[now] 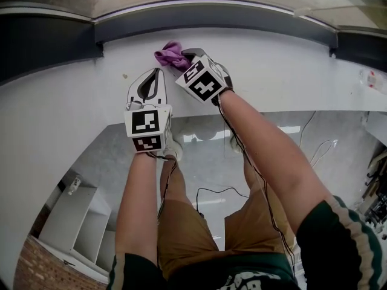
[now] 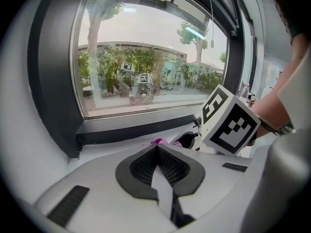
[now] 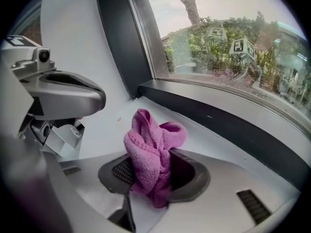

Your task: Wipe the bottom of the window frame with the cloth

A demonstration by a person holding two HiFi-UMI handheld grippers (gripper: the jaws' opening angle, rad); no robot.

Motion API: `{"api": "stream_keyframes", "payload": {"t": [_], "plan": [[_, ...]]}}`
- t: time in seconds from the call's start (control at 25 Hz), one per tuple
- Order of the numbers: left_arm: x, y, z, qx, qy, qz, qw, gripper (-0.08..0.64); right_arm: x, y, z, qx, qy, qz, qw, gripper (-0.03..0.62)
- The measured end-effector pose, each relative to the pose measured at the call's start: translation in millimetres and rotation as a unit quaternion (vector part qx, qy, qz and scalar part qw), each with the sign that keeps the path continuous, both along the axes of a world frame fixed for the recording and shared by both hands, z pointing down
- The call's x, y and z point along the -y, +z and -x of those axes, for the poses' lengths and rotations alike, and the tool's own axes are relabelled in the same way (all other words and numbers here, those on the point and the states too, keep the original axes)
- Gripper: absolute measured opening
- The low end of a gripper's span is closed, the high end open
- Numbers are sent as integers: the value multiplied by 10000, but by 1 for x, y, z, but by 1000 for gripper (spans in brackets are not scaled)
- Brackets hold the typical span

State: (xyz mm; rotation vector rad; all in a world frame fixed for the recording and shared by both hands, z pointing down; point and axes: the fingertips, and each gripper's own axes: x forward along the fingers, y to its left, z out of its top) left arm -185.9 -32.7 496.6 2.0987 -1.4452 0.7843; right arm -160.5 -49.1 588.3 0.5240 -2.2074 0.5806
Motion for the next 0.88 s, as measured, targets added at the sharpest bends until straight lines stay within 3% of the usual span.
{"api": "stream_keyframes", "payload": {"t": [0.88], "plan": [[9,-2,-148,-91,661,-22,9978,5,8,4,-159,-195,542,-38,9983,166]]}}
